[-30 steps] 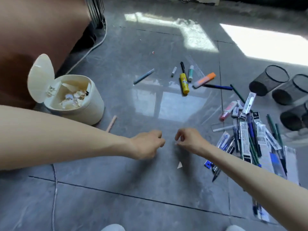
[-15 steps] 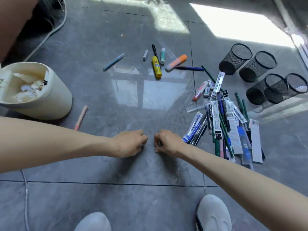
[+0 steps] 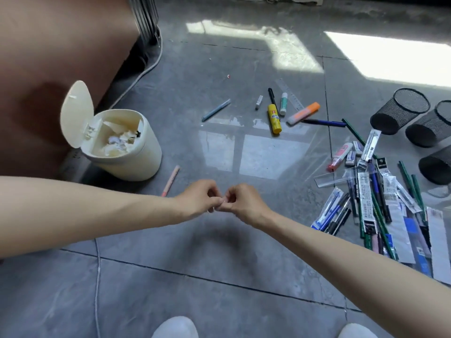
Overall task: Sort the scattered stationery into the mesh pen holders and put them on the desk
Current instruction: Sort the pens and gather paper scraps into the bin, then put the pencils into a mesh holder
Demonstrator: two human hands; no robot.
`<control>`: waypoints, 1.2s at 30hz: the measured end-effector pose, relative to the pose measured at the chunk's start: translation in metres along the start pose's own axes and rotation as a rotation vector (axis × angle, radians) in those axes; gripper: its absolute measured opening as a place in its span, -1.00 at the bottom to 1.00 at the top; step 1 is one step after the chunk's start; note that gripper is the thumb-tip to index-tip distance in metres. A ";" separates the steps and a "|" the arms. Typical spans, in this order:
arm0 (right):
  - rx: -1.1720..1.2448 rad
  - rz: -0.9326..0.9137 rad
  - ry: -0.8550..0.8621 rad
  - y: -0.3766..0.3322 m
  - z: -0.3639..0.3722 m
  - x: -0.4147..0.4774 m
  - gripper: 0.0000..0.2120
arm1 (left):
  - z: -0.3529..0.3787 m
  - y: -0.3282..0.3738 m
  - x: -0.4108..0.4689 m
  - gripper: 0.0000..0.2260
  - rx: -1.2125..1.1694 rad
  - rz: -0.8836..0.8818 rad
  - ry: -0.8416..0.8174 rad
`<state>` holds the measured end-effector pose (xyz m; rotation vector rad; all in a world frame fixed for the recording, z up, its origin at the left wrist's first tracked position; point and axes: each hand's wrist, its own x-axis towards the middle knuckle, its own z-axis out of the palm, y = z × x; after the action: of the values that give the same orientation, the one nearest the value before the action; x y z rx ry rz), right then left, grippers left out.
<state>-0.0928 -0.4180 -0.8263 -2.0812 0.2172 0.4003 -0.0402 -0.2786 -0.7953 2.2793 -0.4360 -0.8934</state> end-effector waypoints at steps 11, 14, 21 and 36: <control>-0.168 -0.167 0.042 -0.095 0.040 0.046 -0.62 | -0.097 -0.033 -0.030 -0.88 -0.119 -0.067 0.211; -0.193 -0.186 0.015 -0.111 0.051 0.056 -0.70 | -0.125 -0.042 -0.030 -0.89 0.170 0.047 0.588; -0.265 -0.199 -0.111 -0.106 0.059 0.060 -0.78 | -0.157 -0.058 -0.030 -0.87 0.436 0.070 0.800; -0.332 -0.084 -0.118 -0.074 0.038 0.063 -0.79 | -0.155 -0.061 -0.009 -0.84 0.496 0.027 0.794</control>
<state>-0.0186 -0.3465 -0.8086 -2.3729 -0.0094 0.5347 0.0658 -0.1600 -0.7451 2.8178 -0.3386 0.2090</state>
